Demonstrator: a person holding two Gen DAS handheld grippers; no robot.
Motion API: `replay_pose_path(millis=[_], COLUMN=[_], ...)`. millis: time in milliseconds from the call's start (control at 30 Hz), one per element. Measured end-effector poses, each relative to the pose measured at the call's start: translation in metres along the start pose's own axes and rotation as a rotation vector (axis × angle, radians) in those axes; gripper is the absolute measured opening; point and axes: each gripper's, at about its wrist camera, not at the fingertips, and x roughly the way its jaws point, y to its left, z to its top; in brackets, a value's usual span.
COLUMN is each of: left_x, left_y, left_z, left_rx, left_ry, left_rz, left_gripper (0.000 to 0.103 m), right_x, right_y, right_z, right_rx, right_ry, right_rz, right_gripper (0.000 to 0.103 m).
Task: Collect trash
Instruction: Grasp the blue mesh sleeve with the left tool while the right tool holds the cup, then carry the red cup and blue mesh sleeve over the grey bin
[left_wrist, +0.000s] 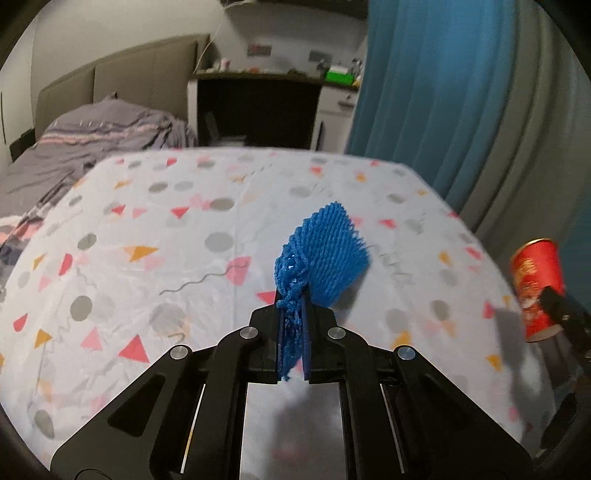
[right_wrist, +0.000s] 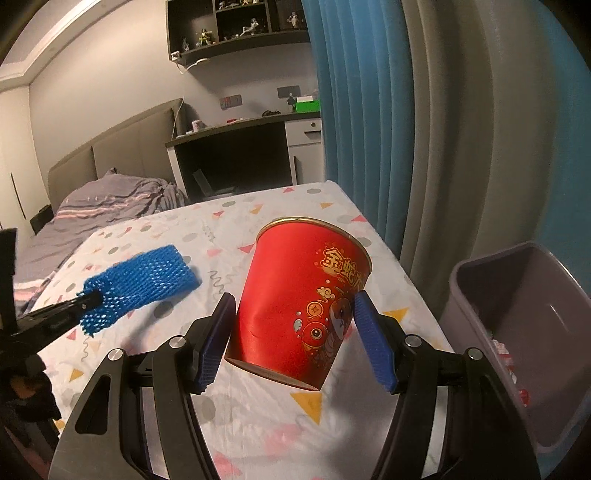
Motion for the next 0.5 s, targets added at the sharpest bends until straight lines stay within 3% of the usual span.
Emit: replay_pose_path(millis=[267,500], left_x=[-0.061,-0.097], left_y=[-0.043,-0.078], left_z=[-0.011,-0.022], left_rx=[0.048,0.081], left_ry=[-0.112,-0.159], left_rz=[-0.024,-0.061], left_gripper=[0.006,0.006], right_x=[-0.039,-0.077], right_y=[-0.009,-0.024], right_z=[-0.004,-0.015], right_rx=[0.012,0.02], right_ry=[-0.046,-0.081], right_rz=[0.033,0.032], right_gripper=[0.064,0.064])
